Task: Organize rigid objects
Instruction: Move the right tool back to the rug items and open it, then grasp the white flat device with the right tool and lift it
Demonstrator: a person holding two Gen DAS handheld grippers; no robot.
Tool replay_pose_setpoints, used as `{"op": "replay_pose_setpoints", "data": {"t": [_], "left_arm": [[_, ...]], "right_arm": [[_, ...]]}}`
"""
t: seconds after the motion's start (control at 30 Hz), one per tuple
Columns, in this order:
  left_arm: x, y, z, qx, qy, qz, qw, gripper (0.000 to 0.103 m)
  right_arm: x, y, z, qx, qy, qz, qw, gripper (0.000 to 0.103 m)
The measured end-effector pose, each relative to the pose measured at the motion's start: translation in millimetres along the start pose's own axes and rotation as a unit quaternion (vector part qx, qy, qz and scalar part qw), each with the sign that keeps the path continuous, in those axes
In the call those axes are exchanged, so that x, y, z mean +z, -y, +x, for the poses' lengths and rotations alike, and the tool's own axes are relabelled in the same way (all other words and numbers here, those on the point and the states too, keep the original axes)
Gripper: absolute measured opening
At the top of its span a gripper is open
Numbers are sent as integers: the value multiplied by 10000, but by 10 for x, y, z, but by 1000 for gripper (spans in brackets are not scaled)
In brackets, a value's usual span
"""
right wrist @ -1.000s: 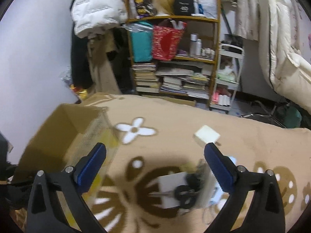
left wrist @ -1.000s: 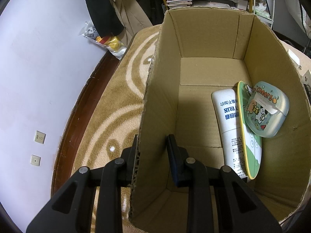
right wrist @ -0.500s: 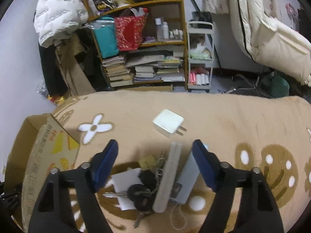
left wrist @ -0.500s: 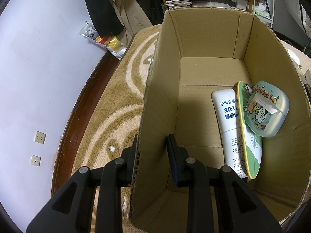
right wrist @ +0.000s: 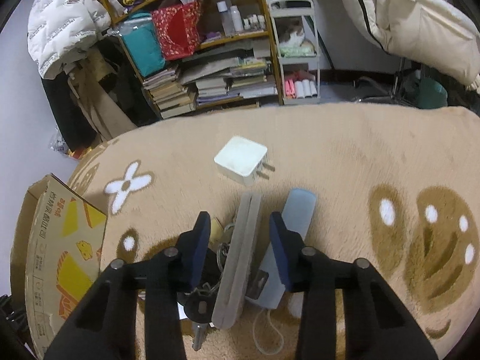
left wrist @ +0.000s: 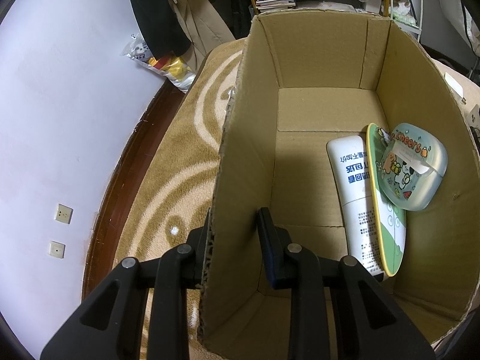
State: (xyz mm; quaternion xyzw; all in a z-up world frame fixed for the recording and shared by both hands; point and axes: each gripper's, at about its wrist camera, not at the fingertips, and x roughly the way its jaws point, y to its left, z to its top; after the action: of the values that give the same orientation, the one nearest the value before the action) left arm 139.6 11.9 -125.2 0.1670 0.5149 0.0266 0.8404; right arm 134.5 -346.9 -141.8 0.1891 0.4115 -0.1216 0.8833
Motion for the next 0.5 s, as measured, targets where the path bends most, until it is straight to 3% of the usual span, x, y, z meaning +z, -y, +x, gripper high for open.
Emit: {"op": "replay_pose_setpoints", "data": {"t": [0.17, 0.5], "left_arm": [[-3, 15, -4, 7, 1, 10, 10000, 26], [-3, 21, -6, 4, 0, 11, 10000, 26]], "right_arm": [[-55, 19, 99, -44, -202, 66, 9998, 21], [-57, -25, -74, -226, 145, 82, 9996, 15]]}}
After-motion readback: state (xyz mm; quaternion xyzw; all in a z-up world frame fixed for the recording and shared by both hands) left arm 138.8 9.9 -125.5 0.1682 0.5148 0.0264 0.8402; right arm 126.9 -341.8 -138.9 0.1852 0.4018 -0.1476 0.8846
